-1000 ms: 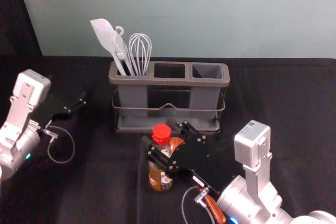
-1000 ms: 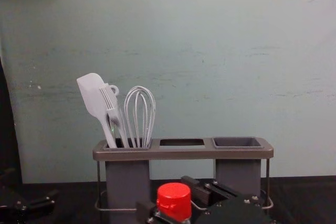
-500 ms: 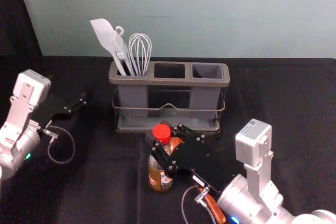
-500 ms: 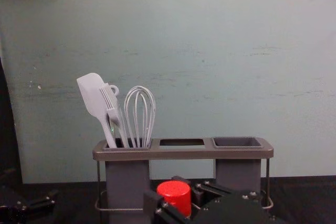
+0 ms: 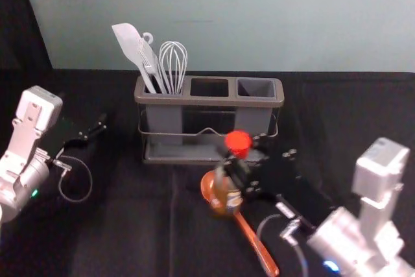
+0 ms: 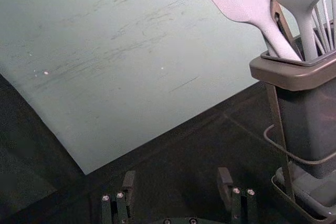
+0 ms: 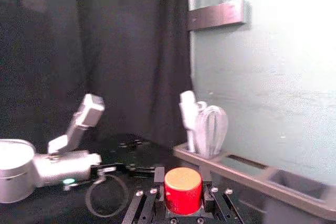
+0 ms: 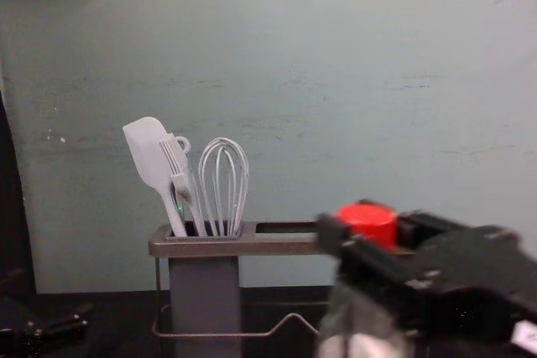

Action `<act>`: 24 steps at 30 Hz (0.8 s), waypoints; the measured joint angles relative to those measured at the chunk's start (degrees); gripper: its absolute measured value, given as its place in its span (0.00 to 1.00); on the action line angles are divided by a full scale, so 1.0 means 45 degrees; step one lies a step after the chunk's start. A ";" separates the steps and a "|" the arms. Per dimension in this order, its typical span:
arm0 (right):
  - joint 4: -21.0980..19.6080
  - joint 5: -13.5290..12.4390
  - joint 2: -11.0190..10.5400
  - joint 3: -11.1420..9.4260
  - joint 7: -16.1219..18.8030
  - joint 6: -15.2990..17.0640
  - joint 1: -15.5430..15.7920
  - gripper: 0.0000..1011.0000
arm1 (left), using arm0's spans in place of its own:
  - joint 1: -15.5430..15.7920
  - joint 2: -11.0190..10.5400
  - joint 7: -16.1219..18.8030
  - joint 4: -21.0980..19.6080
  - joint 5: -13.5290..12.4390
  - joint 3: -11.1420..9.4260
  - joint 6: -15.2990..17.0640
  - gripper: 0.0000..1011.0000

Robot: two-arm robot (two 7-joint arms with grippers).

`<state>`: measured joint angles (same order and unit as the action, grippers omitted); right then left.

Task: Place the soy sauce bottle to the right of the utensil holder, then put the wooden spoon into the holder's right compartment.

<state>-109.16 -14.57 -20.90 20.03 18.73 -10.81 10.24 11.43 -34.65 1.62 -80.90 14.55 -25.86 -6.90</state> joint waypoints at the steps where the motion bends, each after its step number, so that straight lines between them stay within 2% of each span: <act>1: -0.0040 -0.0051 -0.0045 -0.0148 -0.0002 -0.0024 0.0064 0.39 | -0.0001 0.0000 0.0000 0.0000 0.0000 0.0000 0.0000 0.99; 6: -0.0144 -0.0462 -0.0372 -0.1377 -0.0053 -0.0132 0.0576 0.39 | -0.0001 0.0000 0.0000 0.0000 0.0000 0.0000 0.0000 0.99; 7: -0.0144 -0.0462 -0.0372 -0.1377 -0.0053 -0.0132 0.0576 0.39 | 0.0000 0.0000 0.0000 0.0000 -0.0001 0.0000 0.0000 0.99; 10: -0.0019 -0.0751 -0.0530 -0.2115 -0.0094 -0.0136 0.0771 0.39 | 0.0000 0.0000 0.0000 0.0000 0.0000 0.0000 0.0000 0.99; 14: 0.0337 -0.0954 -0.0774 -0.2598 0.0118 0.0035 0.0659 0.39 | 0.0000 0.0000 0.0000 0.0000 0.0000 0.0000 0.0000 0.99; 21: 0.1012 -0.1210 -0.1077 -0.2992 0.0545 0.0304 0.0127 0.39 | 0.0000 0.0000 0.0000 0.0000 0.0000 0.0000 0.0000 0.99; 24: 0.1503 -0.1441 -0.1174 -0.3081 0.0807 0.0442 -0.0369 0.39 | -0.0001 0.0000 0.0000 0.0000 0.0000 0.0000 0.0000 0.99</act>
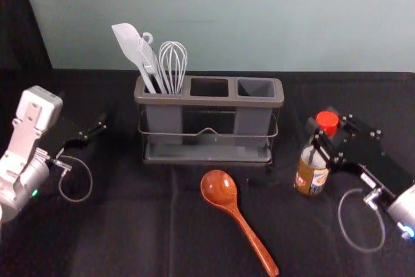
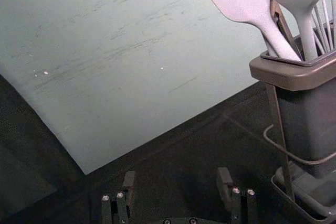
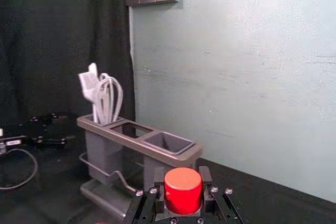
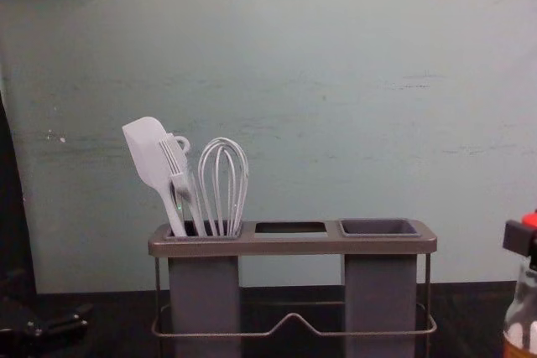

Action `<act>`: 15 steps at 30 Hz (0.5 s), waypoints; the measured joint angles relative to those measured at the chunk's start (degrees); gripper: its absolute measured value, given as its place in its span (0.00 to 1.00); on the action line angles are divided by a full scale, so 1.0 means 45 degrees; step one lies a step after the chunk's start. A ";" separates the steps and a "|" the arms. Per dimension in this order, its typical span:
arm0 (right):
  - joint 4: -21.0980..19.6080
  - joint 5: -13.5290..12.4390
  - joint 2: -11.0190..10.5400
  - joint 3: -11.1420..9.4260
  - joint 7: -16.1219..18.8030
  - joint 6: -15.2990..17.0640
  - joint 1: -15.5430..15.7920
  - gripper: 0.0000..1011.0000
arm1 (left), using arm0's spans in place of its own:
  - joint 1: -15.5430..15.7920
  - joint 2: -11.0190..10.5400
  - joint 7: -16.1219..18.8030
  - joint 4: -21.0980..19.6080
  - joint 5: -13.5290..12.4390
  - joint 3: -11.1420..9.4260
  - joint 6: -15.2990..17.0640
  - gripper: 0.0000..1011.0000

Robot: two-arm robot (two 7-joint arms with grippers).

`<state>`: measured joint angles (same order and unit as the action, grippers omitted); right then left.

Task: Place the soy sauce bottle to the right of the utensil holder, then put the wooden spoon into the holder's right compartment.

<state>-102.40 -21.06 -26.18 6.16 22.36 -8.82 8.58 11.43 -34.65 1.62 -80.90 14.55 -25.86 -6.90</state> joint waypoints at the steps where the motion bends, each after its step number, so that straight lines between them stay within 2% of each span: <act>1: 0.0107 -0.0046 -0.0004 -0.0007 0.0038 0.0021 -0.0118 0.39 | 0.0000 0.0000 0.0000 0.0000 -0.0001 0.0000 0.0000 0.99; 7: 0.0913 -0.0177 0.0102 0.0115 0.0133 0.0158 -0.1078 0.39 | 0.0000 0.0000 0.0000 0.0000 0.0000 0.0000 0.0000 0.99; 12: 0.1741 -0.0158 0.0316 0.0470 0.0165 0.0305 -0.2009 0.39 | 0.0000 0.0000 0.0000 0.0000 -0.0001 0.0000 0.0000 0.99; 15: 0.2040 -0.0158 0.0426 0.0562 0.0160 0.0347 -0.2317 0.39 | 0.0000 0.0000 0.0000 0.0000 -0.0001 0.0000 0.0000 0.99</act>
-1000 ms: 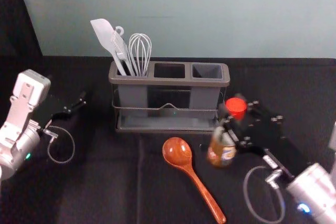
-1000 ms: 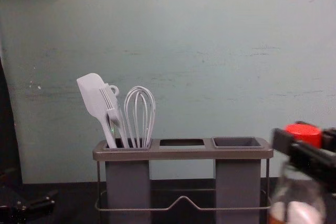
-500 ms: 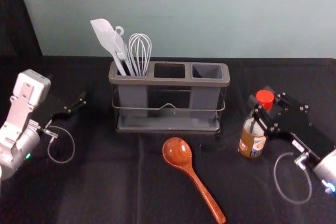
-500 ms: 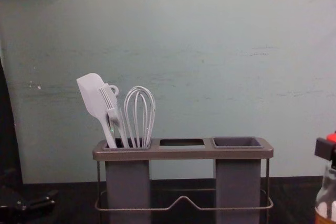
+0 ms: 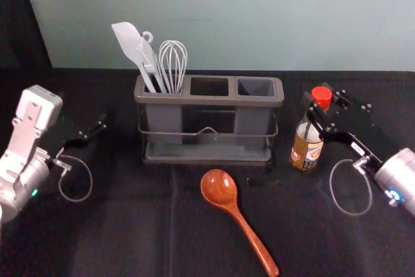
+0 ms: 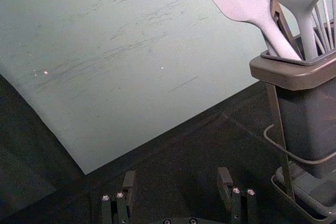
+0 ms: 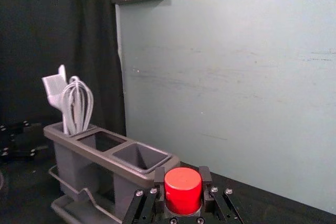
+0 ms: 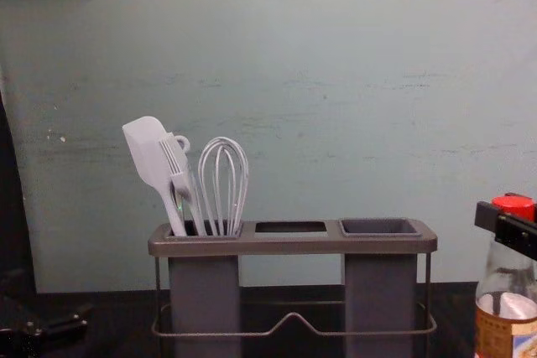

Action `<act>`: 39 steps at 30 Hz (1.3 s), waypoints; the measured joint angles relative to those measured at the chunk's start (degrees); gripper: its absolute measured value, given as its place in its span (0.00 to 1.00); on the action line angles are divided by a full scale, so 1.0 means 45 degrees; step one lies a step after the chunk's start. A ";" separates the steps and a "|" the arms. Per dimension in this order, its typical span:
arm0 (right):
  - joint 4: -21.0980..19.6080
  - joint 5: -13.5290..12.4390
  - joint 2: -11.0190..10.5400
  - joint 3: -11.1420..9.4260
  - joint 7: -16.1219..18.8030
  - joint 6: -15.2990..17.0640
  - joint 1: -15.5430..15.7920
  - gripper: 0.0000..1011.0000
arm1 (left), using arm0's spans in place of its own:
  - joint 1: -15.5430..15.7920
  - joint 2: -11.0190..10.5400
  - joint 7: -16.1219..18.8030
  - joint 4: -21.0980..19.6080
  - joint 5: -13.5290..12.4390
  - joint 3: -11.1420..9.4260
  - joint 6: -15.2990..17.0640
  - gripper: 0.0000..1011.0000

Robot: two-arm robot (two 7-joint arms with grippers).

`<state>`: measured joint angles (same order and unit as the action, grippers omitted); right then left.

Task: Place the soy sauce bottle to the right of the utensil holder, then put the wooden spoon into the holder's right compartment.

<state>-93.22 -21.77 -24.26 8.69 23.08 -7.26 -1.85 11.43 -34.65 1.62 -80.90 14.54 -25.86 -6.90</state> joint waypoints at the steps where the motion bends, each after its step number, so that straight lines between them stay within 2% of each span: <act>1: 0.0187 -0.0011 0.0067 0.0042 -0.0006 0.0023 -0.0177 0.39 | 0.0000 0.0000 0.0000 0.0000 0.0001 0.0000 0.0000 0.99; 7: 0.0815 -0.0037 0.0403 0.0266 -0.0115 0.0118 -0.0842 0.39 | 0.0000 0.0000 0.0000 0.0000 0.0001 0.0000 -0.0001 0.99; 13: 0.1246 -0.0017 0.0644 0.0400 -0.0276 0.0107 -0.1162 0.39 | 0.0000 0.0000 0.0000 0.0000 0.0001 0.0000 0.0000 0.99; 39: 0.2347 0.0102 0.1206 0.0312 -0.0112 -0.1294 -0.1408 0.39 | 0.0000 0.0000 0.0000 0.0000 0.0001 0.0000 0.0000 0.99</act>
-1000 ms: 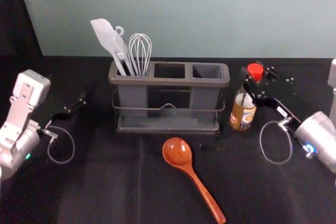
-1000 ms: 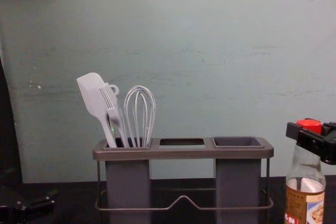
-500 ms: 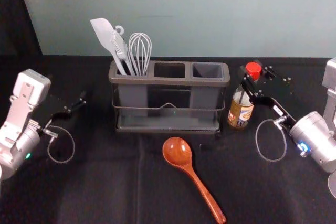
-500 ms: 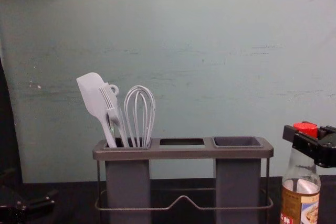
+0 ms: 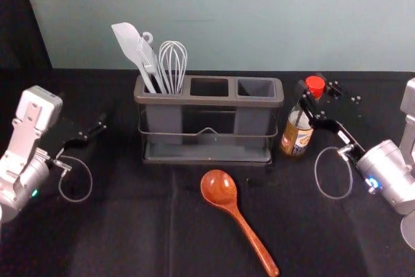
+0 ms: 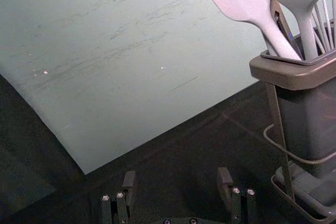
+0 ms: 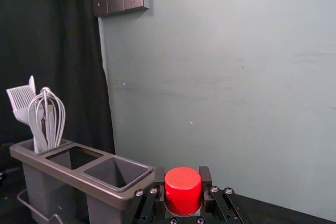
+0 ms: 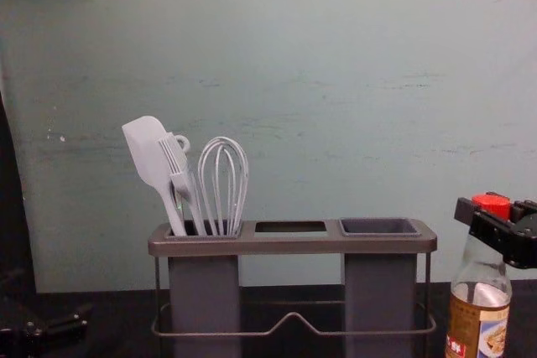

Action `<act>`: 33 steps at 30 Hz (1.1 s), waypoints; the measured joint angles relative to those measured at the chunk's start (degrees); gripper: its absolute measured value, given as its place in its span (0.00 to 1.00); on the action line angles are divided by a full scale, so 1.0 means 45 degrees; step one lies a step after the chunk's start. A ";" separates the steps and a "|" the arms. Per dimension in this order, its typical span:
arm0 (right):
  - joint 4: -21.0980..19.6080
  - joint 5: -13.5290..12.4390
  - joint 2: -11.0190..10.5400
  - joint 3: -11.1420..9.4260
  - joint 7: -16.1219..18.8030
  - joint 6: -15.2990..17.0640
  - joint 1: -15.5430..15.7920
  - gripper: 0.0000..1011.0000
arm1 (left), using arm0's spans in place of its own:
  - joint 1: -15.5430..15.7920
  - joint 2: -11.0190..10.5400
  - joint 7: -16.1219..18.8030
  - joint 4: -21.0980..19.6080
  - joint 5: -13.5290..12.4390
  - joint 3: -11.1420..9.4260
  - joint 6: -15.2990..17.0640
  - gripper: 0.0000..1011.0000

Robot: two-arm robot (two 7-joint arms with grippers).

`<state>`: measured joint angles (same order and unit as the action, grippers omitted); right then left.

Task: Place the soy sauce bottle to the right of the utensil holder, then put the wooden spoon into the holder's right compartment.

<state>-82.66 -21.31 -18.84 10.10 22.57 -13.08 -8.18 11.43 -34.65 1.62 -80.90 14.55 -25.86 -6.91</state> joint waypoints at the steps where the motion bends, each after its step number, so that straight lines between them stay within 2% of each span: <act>1: 0.0078 -0.0035 0.0042 -0.0016 0.0050 -0.0124 -0.0024 0.39 | 0.0001 0.0000 0.0000 0.0000 0.0000 0.0001 0.0000 0.99; 10: 0.0623 -0.0095 0.0229 -0.0046 0.0270 -0.0608 -0.0198 0.39 | 0.0001 0.0000 0.0000 0.0000 0.0000 0.0000 0.0000 0.99; 24: 0.1376 -0.0186 0.0419 -0.0054 0.0510 -0.0874 -0.0500 0.39 | 0.0001 -0.0001 0.0000 0.0000 0.0000 0.0000 0.0000 0.99; 26: 0.1400 -0.0184 0.0430 -0.0052 0.0512 -0.0882 -0.0518 0.43 | 0.0001 0.0000 0.0000 0.0000 0.0000 0.0001 0.0000 0.99; 33: 0.1459 -0.0163 0.0441 -0.0035 0.0520 -0.0877 -0.0566 0.65 | 0.0001 0.0000 0.0000 0.0000 0.0000 0.0000 0.0000 0.99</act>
<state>-76.09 -22.05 -16.85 9.94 24.91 -17.03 -10.73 11.43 -34.65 1.62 -80.90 14.55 -25.86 -6.90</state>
